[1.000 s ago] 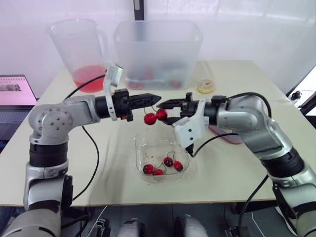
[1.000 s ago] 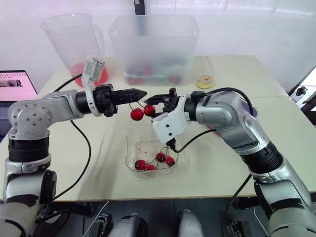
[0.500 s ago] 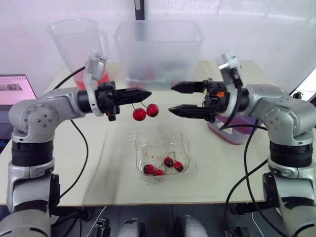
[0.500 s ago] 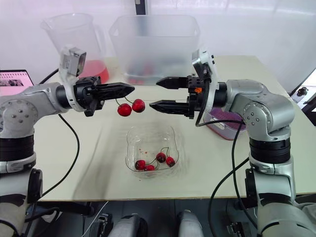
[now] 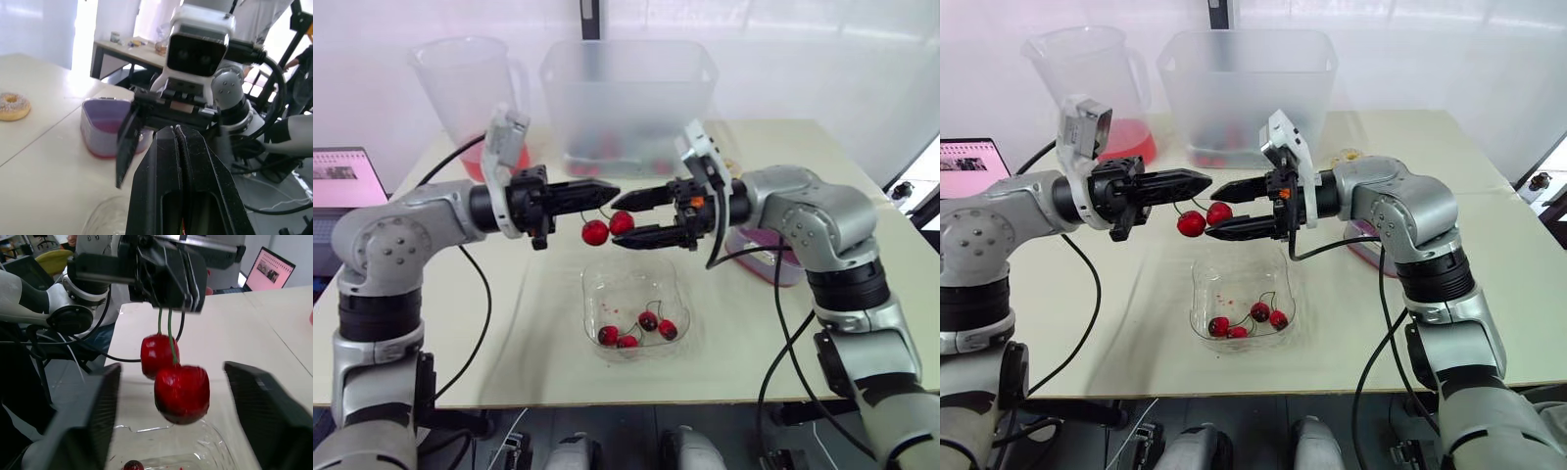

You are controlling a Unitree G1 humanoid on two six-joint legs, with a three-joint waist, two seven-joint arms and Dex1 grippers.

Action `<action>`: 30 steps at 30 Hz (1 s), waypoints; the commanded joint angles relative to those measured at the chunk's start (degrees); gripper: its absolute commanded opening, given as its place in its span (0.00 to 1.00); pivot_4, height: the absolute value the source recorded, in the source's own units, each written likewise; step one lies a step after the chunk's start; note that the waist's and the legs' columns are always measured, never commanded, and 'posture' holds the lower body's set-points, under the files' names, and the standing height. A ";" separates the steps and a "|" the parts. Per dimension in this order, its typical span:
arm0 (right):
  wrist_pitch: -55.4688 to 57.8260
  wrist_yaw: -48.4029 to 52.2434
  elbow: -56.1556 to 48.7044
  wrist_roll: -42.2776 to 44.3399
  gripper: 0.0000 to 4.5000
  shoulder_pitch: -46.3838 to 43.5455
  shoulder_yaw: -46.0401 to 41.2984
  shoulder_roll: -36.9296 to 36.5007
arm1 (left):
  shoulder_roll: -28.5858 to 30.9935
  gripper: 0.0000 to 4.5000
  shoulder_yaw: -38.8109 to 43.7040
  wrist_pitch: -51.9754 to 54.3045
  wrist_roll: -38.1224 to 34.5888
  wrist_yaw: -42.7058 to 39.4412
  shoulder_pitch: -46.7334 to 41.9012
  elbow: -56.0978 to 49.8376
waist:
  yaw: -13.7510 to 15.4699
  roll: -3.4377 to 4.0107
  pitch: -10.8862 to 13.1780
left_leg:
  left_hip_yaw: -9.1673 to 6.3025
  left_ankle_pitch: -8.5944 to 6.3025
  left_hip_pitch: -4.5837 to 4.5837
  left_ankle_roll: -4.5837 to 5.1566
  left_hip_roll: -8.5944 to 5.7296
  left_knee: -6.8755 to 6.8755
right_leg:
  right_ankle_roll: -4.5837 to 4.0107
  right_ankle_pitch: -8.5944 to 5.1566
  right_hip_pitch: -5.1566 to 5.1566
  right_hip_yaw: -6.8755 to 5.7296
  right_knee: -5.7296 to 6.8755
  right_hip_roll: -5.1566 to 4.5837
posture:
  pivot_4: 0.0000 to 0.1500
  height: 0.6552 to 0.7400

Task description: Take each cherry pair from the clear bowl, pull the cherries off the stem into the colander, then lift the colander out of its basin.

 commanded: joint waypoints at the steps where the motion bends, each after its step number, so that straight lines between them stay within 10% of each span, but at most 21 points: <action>1: -1.26 1.30 -1.48 -0.15 0.48 -1.11 -0.21 -0.66 | 0.20 0.00 1.47 0.20 -1.89 0.94 -0.97 -1.97 | -0.03 0.00 0.00 | 0.00 0.00 0.00 0.00 0.00 -0.01 | 0.00 0.00 0.00 0.00 0.00 0.00 | 1.00 0.37; 16: -1.38 0.42 -1.75 -0.18 0.48 -1.57 -1.16 -0.57 | -0.36 0.00 1.15 -0.64 -2.05 1.19 -1.12 0.40 | -0.02 0.00 0.00 | 0.00 0.00 0.00 0.00 0.01 -0.01 | 0.00 0.00 -0.01 -0.01 0.00 0.02 | 1.00 0.37; 21: -0.85 0.00 -2.48 0.47 0.14 -1.35 -1.41 -0.35 | -0.83 0.00 0.83 -0.74 -1.88 1.18 -1.46 0.73 | -0.04 0.00 0.00 | 0.01 0.00 0.00 0.00 0.01 -0.01 | 0.00 0.00 -0.01 -0.01 0.00 0.02 | 1.00 0.37; 30: 1.02 0.12 -3.16 1.16 0.14 -0.91 -1.24 -1.52 | -0.95 0.00 0.84 -1.40 -1.42 1.34 -1.45 0.83 | -0.01 0.00 0.00 | 0.00 0.00 0.00 0.00 0.01 -0.01 | 0.00 0.00 -0.01 0.00 -0.01 0.01 | 1.00 0.37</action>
